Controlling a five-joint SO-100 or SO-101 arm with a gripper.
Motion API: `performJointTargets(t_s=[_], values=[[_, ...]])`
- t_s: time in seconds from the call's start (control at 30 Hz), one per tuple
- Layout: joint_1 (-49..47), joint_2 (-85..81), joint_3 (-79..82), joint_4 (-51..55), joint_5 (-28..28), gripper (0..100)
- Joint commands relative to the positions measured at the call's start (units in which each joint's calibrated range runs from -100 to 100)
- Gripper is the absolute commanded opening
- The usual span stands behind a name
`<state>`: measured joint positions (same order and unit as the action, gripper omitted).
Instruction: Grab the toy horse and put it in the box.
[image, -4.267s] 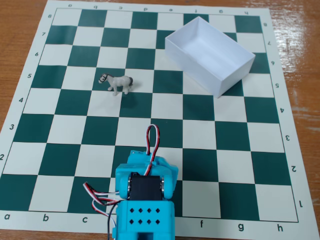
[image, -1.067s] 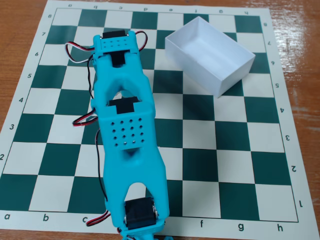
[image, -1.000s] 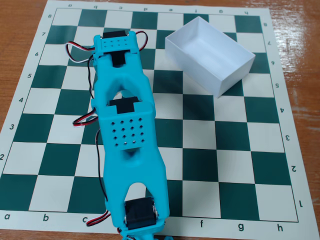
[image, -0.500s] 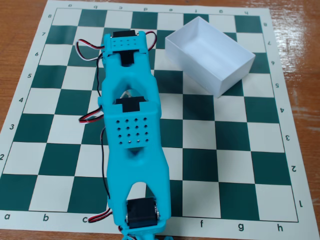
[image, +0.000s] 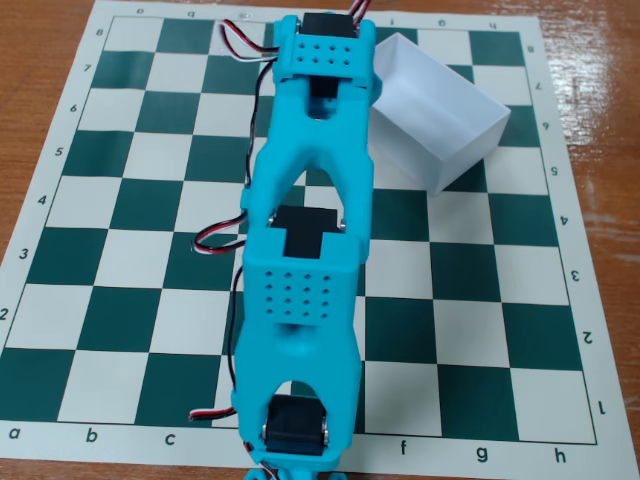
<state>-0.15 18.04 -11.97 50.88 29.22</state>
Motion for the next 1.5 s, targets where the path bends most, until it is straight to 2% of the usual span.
performJointTargets(t_s=[0.0,0.23,0.33,0.43,0.57,0.63,0.83,0.97,1.13,1.47], values=[[2.6,-1.5,-2.6,-3.7,3.5,0],[6.4,4.3,-1.8,-15.2,11.4,0],[7.4,7.1,-0.2,-23.4,14.8,0],[7.9,9.8,0.3,-30.4,16.3,0],[7.9,12.1,0.4,-34.5,17.9,1],[7.8,12.6,1.4,-36.6,18.5,4],[7.4,12.6,5.6,-40.7,20.5,24],[7.2,11.5,8.6,-42.9,21.2,30],[6.6,3.2,18.9,-43.9,20.8,33],[2.6,-33.2,59.7,-41.5,19.1,33]])
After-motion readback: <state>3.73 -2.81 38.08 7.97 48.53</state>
